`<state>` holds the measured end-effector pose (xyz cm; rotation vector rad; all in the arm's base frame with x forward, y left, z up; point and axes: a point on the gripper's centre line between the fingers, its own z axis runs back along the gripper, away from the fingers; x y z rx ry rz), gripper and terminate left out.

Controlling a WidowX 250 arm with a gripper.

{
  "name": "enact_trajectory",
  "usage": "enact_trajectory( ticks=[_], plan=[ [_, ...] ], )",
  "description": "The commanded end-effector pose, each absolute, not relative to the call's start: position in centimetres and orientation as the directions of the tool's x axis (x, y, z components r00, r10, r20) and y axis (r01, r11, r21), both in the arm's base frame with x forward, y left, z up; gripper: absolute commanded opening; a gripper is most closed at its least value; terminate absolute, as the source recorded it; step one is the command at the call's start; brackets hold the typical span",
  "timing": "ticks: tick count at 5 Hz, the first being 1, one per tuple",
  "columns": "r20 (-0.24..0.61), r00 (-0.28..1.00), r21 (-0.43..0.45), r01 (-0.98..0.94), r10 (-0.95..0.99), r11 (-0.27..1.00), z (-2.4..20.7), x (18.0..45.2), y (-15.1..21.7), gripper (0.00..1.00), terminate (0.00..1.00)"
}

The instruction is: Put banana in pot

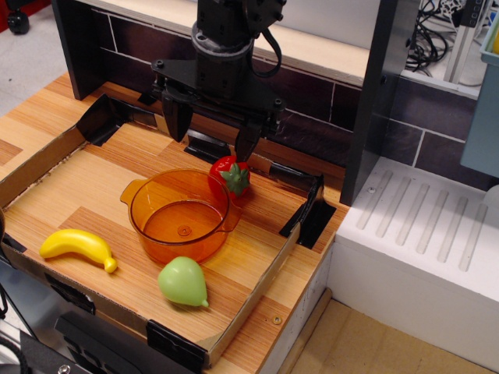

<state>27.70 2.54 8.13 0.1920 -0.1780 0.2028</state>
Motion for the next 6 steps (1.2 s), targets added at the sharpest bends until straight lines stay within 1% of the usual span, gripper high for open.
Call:
enact_trajectory(
  ticks=[1, 2, 3, 4, 5, 6],
  plan=[
    [0.194, 0.964, 0.171, -0.216, 0.182, 0.961, 8.1, 27.7, 2.5, 1.00, 0.00],
    [0.108, 0.993, 0.190, 0.021, -0.042, 0.982, 8.6, 26.5, 3.3, 1.00, 0.00],
    [0.060, 0.959, 0.091, 0.271, -0.277, 0.958, 9.6, 25.1, 4.3, 1.00, 0.00],
    [0.081, 0.859, 0.098, 0.498, -0.505, 0.862, 10.2, 23.9, 5.3, 1.00, 0.00],
    [0.029, 0.738, -0.029, 0.675, -0.674, 0.737, 9.8, 23.1, 6.4, 1.00, 0.00],
    [-0.035, 0.547, -0.062, 0.834, -0.836, 0.548, 9.3, 22.6, 7.7, 1.00, 0.00]
  ],
)
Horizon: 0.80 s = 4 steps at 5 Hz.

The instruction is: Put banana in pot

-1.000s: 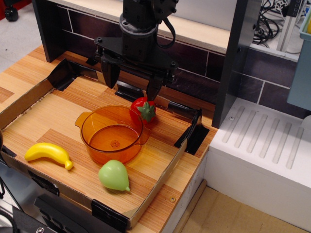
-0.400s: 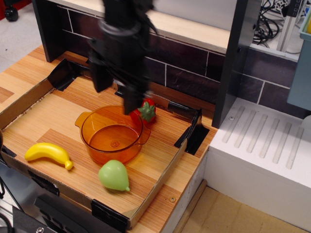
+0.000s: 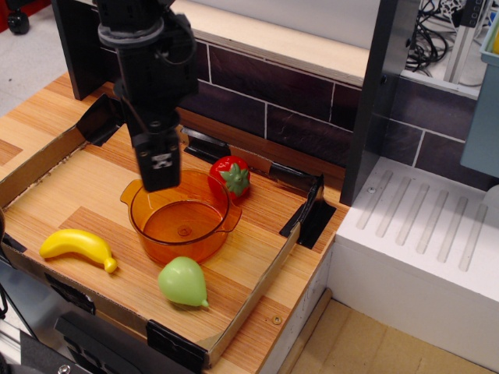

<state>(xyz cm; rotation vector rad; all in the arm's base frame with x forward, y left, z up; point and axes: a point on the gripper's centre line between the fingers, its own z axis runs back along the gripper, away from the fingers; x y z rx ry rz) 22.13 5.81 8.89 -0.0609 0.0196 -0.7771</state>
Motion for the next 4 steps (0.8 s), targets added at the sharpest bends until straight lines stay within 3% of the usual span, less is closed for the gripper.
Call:
enact_trajectory(
  ticks=[1, 4],
  plan=[
    [-0.088, 0.418, -0.057, 0.904, -0.904, 0.424, 7.7, 21.9, 8.8, 1.00, 0.00],
    [-0.092, 0.406, -0.022, 0.912, -0.909, 0.409, 4.6, 19.8, 11.7, 1.00, 0.00]
  ],
)
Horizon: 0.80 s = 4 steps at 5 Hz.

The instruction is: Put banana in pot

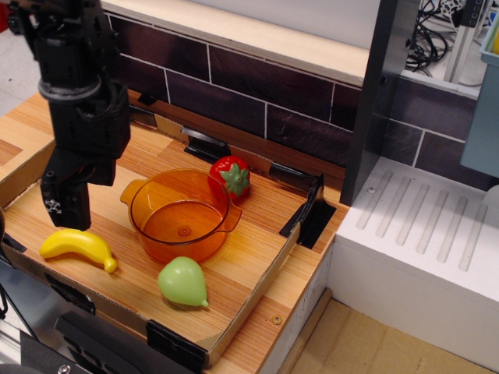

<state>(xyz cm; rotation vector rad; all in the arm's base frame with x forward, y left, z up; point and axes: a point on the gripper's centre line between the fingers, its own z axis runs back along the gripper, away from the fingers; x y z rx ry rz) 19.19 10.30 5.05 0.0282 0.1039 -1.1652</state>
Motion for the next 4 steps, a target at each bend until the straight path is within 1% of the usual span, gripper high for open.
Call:
enact_trajectory(
  ticks=[1, 2, 3, 4],
  plan=[
    [-0.086, 0.422, -0.040, 0.903, -0.902, 0.427, 3.6, 19.8, 11.9, 1.00, 0.00],
    [-0.095, 0.409, -0.056, 0.908, -0.907, 0.415, 2.6, 19.7, 11.8, 1.00, 0.00],
    [-0.099, 0.411, -0.049, 0.908, -0.906, 0.417, 1.5, 19.7, 11.4, 1.00, 0.00],
    [-0.119, 0.386, -0.048, 0.918, -0.915, 0.394, 0.6, 19.4, 11.1, 1.00, 0.00]
  ],
)
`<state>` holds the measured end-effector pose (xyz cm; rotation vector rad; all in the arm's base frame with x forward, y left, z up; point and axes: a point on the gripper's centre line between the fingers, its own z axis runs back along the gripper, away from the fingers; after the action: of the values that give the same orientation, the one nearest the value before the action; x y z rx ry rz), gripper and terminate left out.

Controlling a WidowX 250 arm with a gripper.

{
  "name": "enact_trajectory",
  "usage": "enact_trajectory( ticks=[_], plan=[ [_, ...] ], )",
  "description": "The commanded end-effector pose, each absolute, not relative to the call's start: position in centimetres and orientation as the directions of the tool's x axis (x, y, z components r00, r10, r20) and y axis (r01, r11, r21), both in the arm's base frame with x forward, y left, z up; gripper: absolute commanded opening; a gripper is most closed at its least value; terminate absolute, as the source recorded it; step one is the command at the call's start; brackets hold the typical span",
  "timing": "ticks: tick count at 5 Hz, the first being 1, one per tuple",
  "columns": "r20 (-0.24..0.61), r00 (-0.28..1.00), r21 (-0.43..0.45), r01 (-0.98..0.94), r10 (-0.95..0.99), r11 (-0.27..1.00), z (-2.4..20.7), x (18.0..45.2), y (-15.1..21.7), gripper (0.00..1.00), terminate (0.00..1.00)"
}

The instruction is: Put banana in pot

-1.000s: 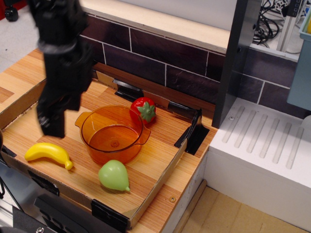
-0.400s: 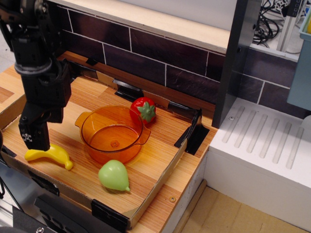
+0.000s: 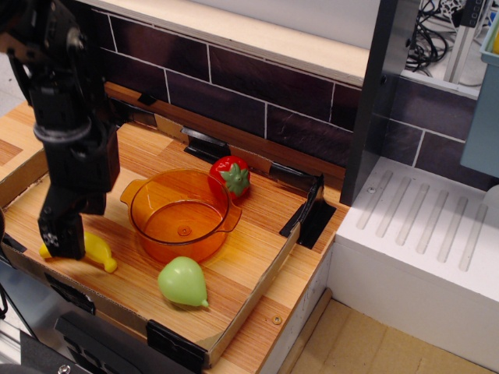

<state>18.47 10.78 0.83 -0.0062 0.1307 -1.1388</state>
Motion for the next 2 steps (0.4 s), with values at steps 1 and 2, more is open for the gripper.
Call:
enact_trajectory(
  ticks=[1, 2],
  plan=[
    [-0.121, 0.381, -0.038, 0.921, -0.917, 0.388, 0.27, 19.20, 10.65, 1.00, 0.00],
    [-0.080, 0.404, -0.035, 0.913, -0.911, 0.407, 0.72, 19.10, 10.79, 0.00, 0.00]
  ],
)
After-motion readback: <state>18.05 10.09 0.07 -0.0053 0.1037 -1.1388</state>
